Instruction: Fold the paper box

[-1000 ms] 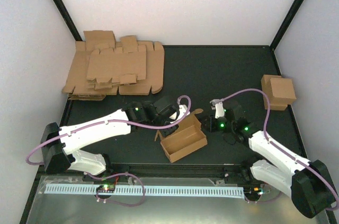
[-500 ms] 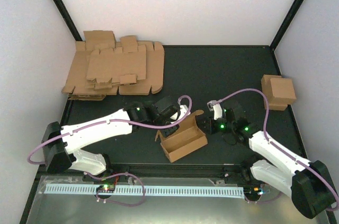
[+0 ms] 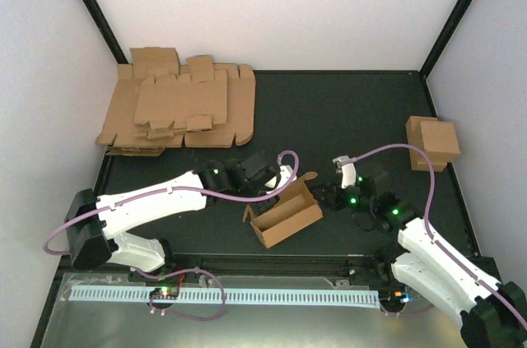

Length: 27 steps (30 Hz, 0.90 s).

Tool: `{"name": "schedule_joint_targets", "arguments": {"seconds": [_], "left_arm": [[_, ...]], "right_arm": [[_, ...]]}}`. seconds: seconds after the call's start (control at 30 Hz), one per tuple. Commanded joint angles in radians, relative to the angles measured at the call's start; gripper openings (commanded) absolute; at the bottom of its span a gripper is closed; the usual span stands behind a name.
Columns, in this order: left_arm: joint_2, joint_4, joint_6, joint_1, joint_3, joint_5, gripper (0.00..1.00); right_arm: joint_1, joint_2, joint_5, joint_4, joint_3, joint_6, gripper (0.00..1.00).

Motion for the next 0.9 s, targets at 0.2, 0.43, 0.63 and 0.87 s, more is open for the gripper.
{"name": "schedule_joint_targets", "arguments": {"seconds": [0.2,0.43,0.63,0.87], "left_arm": [[0.016,0.032,-0.015,-0.007,-0.018,0.007,0.02],[0.044,0.060,-0.026,-0.007,-0.021,0.038,0.02],[0.063,0.065,-0.039,-0.007,-0.023,0.034,0.02],[0.101,0.072,-0.071,-0.007,-0.020,0.050,0.02]], "right_arm": [[-0.003,-0.150,-0.137,-0.082,-0.058,0.034,0.57],[0.006,-0.121,-0.176,-0.085,-0.078,0.061,0.89],[0.017,-0.132,-0.181,-0.126,-0.075,0.097,1.00],[0.042,-0.096,-0.082,-0.273,-0.034,0.171,0.99]]}}
